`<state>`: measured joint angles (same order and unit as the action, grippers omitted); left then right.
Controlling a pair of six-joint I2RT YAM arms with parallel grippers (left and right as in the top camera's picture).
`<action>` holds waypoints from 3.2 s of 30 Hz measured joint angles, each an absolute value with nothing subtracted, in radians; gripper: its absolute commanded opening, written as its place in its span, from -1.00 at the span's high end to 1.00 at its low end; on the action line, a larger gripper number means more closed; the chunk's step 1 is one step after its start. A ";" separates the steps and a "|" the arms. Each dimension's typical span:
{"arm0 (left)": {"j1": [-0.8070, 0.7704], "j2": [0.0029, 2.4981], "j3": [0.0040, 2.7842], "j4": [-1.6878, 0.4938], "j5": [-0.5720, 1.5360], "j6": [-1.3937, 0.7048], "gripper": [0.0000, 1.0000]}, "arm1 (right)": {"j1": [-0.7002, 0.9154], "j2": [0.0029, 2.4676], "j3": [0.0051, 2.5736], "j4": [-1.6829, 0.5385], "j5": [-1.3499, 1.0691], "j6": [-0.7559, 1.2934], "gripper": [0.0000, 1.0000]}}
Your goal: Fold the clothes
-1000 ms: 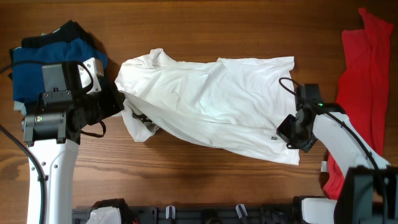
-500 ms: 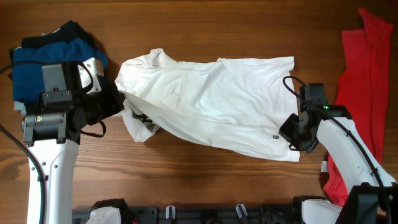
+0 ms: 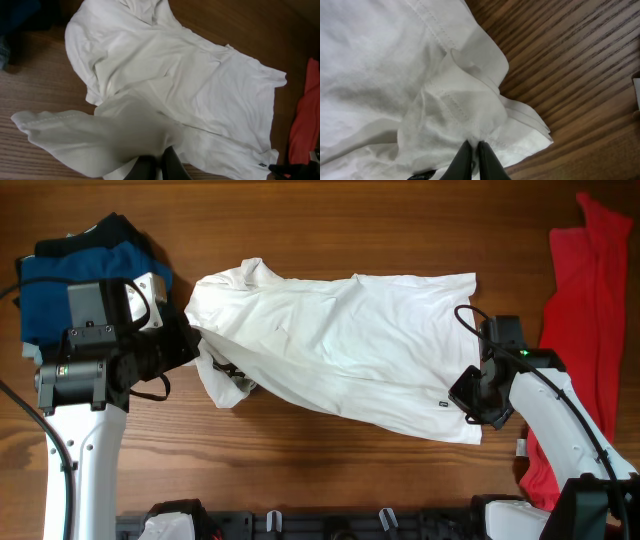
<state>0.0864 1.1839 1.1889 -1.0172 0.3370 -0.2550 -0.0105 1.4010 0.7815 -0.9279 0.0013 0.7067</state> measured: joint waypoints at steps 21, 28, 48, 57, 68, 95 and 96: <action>0.086 1.184 1.189 -1.017 0.337 -0.255 0.92 | -0.010 1.401 0.781 -0.940 0.001 0.691 0.81; 0.086 1.184 1.189 -1.017 0.337 -0.255 0.92 | -0.010 1.401 0.781 -0.939 0.013 0.683 0.41; 0.086 1.184 1.189 -1.018 0.337 -0.255 0.92 | -0.041 1.435 0.781 -0.908 0.068 0.660 0.39; 0.086 1.184 1.189 -1.018 0.337 -0.255 0.92 | -0.041 1.494 0.767 -0.869 0.043 0.638 0.53; 0.086 1.184 1.189 -1.018 0.337 -0.255 0.92 | -0.041 1.505 0.748 -0.852 0.043 0.634 0.53; 0.086 1.184 1.189 -1.018 0.337 -0.255 0.92 | -0.041 1.505 0.722 -0.807 0.096 0.510 0.50; 0.086 1.184 1.189 -1.018 0.337 -0.255 0.92 | -0.041 1.505 0.722 -0.806 0.096 0.510 0.51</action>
